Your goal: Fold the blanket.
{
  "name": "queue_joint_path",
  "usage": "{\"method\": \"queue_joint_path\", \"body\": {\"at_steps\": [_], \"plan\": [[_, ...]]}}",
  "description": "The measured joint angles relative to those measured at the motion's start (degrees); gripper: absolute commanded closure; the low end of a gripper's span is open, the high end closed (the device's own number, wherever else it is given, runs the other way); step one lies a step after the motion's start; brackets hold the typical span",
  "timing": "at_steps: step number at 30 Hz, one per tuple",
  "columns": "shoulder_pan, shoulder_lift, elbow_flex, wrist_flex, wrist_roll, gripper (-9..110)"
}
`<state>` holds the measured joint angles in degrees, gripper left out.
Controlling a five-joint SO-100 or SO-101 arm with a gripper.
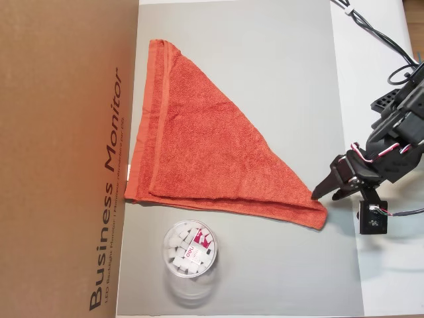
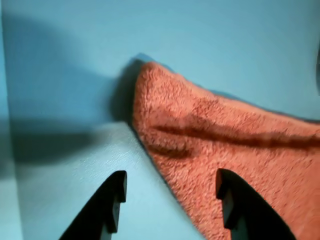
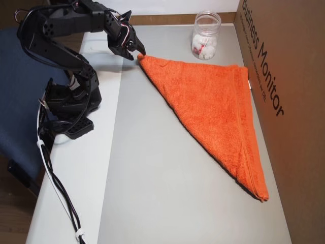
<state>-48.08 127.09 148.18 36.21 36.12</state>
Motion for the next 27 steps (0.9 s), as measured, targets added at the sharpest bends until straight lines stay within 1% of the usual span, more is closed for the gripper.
{"method": "queue_joint_path", "body": {"at_steps": [5,18,24,27], "plan": [[0.3,-2.7,0.0,-2.4,-2.5,83],[0.4,-10.5,-2.6,-2.9,-2.7,83],[0.4,-15.0,-4.0,-9.3,-2.6,83],[0.4,-15.8,-4.0,-10.3,-3.1,84]]}}
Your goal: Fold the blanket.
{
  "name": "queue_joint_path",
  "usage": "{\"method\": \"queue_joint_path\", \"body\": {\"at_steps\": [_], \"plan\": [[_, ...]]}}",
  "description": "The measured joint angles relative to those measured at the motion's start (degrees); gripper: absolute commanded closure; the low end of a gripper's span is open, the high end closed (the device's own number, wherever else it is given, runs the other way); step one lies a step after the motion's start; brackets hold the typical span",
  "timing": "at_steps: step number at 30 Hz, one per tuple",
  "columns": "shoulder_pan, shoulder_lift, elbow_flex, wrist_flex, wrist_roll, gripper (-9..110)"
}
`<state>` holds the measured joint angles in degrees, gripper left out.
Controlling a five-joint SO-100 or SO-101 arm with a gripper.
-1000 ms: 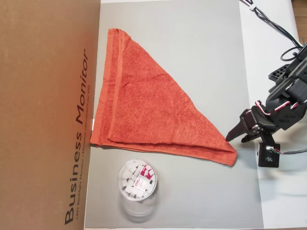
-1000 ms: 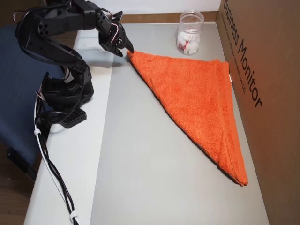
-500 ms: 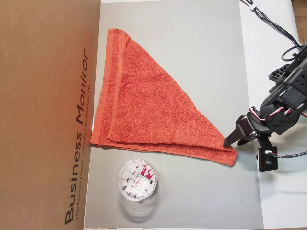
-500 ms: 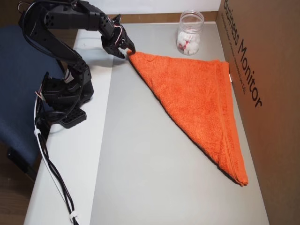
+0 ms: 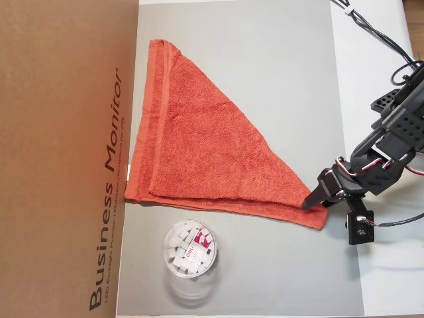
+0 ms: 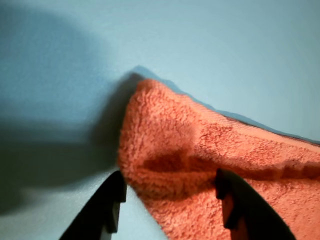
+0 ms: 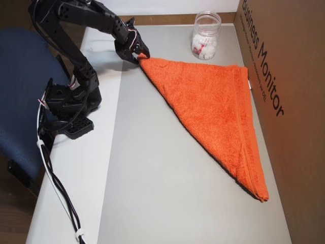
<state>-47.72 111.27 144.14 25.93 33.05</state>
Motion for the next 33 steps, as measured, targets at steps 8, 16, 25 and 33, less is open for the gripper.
{"method": "queue_joint_path", "body": {"at_steps": [8,16,25,33], "plan": [[1.1,-0.9,-1.3,-0.2,0.4,90],[4.3,-0.9,-1.4,-0.4,0.7,102],[4.3,-0.9,-3.5,-0.4,0.7,102],[1.2,6.6,-2.9,1.8,5.5,102]]}}
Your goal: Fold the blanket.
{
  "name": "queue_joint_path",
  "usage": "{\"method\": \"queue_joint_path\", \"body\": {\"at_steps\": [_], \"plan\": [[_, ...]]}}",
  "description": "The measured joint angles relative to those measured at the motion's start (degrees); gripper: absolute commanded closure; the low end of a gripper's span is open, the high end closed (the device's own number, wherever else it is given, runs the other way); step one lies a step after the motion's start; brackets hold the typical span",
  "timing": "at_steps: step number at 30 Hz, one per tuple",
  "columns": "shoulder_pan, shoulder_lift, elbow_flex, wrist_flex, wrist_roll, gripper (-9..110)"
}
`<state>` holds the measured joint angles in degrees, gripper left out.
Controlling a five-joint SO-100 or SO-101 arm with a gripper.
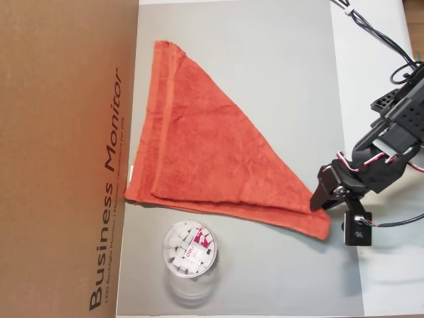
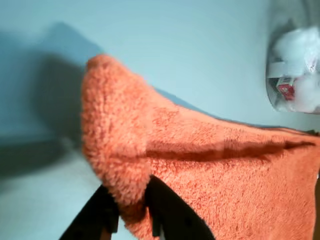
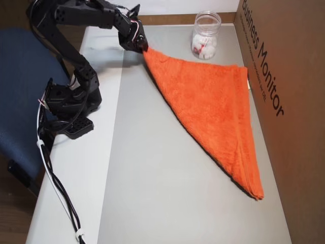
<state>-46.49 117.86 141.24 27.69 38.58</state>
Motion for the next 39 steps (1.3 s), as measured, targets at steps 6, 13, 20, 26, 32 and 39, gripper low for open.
{"method": "queue_joint_path", "body": {"at_steps": [6,13,20,26,32,39], "plan": [[-3.3,7.2,0.8,6.0,2.9,102],[-3.4,15.4,0.8,11.1,2.9,102],[-0.5,21.4,0.8,11.1,2.9,102],[4.3,25.0,0.8,7.6,2.9,102],[11.3,25.4,-0.2,1.3,2.9,102],[19.7,22.4,-6.6,0.9,2.9,102]]}}
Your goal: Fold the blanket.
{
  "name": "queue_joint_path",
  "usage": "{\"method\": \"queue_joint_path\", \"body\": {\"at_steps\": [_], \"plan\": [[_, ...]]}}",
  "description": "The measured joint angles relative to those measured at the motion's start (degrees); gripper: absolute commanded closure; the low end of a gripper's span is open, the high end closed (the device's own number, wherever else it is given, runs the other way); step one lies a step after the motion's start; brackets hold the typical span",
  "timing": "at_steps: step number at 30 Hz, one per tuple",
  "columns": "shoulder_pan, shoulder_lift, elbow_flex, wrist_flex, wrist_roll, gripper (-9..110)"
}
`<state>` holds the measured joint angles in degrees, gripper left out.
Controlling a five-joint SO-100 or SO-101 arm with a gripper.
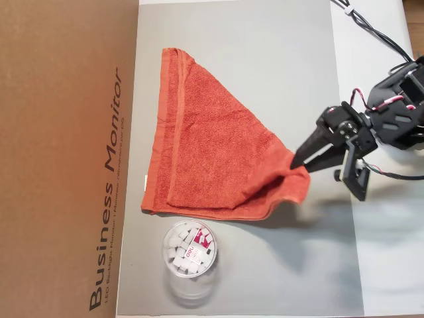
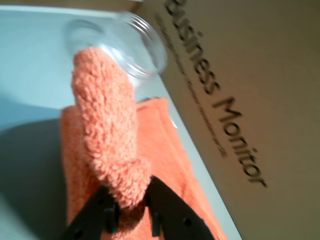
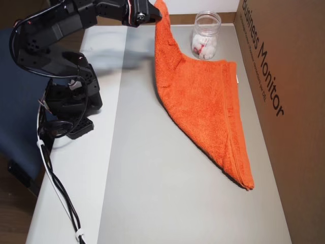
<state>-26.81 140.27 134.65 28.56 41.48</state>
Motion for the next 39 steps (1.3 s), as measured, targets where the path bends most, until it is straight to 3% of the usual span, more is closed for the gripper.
{"method": "queue_joint_path", "body": {"at_steps": [17,39], "plan": [[18.8,-22.6,-28.7,0.0,4.7,102],[39.4,-47.4,-51.2,0.0,18.0,102]]}}
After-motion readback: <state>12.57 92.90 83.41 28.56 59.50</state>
